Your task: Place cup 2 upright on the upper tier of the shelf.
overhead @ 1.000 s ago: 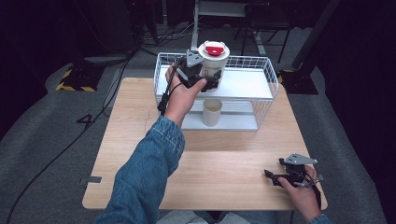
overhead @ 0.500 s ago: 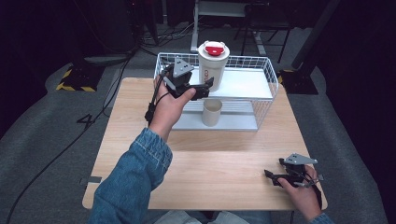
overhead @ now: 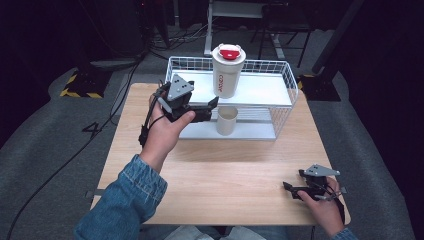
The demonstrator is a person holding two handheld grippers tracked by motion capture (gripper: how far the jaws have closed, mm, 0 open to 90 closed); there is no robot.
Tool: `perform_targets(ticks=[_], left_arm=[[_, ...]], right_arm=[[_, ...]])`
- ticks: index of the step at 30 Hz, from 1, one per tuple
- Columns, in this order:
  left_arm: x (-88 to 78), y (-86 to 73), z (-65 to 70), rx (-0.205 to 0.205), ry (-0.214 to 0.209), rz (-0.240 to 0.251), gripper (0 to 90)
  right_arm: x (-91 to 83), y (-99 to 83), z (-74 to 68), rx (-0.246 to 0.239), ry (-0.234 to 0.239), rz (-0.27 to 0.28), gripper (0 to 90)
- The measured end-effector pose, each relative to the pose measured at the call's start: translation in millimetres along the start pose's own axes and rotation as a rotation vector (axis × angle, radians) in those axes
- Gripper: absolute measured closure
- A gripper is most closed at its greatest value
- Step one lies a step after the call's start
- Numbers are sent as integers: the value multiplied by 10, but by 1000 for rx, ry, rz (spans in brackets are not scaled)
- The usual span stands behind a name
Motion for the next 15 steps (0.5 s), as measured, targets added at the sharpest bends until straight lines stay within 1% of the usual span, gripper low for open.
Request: perform_targets(ticks=[1,2,3,5,7,8,9,10,11,12,13,14,15], left_arm=[[-70,-25,23,5,-5,-2,142],[-70,-25,23,5,-5,-2,142],[-140,-49,43,12,-11,-2,143],[-173,-61,54,16,-14,-1,143],[-271,-109,75,23,-20,-7,143],[-271,-109,75,23,-20,-7,143],[-336,-159,82,14,-16,-21,143],[-336,-159,82,14,-16,-21,145],[-400,-204,97,7,-22,-25,145],[-400,-204,97,7,-22,-25,145],[-471,-253,106,7,-28,-28,145],[-471,-253,106,7,-28,-28,146],[-543,-312,107,7,-27,-30,146]], right_arm=[[0,0,0,0,0,0,150],[0,0,0,0,0,0,150],[0,0,0,0,0,0,150],[0,0,0,0,0,0,150],[0,0,0,0,0,0,150],[0,0,0,0,0,0,150],[0,0,0,0,0,0,150],[0,0,0,0,0,0,150],[0,0,0,0,0,0,150],[0,0,0,0,0,0,150],[0,0,0,0,0,0,150],[0,0,0,0,0,0,150],[0,0,0,0,0,0,150]])
Point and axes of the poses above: each handheld gripper's, and its own axes: x roughly forward along the jaws, y roughly out of its top, z roughly to its right, the point moved 5 cm from there along x, roughly forward along the jaws, and after that the axes turned 12 degrees about x, right-handed, at the moved point
